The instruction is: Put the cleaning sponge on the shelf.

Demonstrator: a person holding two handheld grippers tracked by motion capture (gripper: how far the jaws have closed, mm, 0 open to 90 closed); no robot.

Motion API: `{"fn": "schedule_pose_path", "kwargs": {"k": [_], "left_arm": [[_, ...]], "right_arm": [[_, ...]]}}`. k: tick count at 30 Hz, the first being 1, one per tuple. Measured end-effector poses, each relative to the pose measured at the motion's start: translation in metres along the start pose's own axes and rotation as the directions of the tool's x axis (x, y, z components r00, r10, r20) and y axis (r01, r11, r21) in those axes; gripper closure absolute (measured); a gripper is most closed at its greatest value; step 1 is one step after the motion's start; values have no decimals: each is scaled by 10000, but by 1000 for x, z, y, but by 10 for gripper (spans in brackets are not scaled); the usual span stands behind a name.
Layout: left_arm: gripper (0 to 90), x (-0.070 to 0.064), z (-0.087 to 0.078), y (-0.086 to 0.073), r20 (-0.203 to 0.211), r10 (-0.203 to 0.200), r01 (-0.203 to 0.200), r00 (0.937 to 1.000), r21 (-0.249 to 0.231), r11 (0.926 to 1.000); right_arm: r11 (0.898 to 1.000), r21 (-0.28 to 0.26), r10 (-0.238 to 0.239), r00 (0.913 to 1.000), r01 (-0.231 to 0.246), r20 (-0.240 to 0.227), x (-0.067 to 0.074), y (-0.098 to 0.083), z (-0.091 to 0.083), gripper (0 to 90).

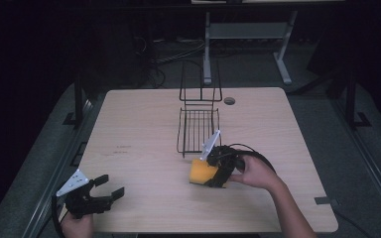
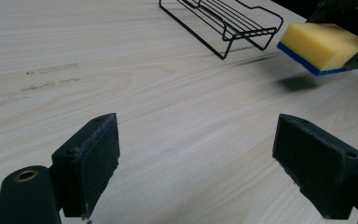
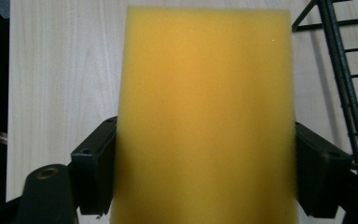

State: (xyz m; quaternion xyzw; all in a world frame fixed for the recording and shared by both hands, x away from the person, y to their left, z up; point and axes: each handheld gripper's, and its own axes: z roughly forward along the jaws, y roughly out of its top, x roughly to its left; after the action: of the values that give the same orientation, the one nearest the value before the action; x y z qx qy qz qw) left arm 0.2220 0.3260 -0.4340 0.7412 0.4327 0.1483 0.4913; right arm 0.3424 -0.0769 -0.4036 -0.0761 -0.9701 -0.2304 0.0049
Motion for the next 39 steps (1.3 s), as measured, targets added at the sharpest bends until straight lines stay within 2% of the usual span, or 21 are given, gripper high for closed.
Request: {"fn": "schedule_pose_path", "kwargs": {"k": [29,31,39], "left_arm": [[140,1,-1,0,4,-11,11,10000,-6,10000],[140,1,-1,0,-4,-31,31,10000,-1,10000],[140,2,-1,0,-11,-60,60,10000,-25,10000]], "right_arm": [[9998,93,-169,9999,169,17,-19,16,-4,214],[9999,-8,-133,9997,133,-221,-22,17,-4,215],[9998,113,-152,9996,155,-242,-31,23,-4,215]]}}
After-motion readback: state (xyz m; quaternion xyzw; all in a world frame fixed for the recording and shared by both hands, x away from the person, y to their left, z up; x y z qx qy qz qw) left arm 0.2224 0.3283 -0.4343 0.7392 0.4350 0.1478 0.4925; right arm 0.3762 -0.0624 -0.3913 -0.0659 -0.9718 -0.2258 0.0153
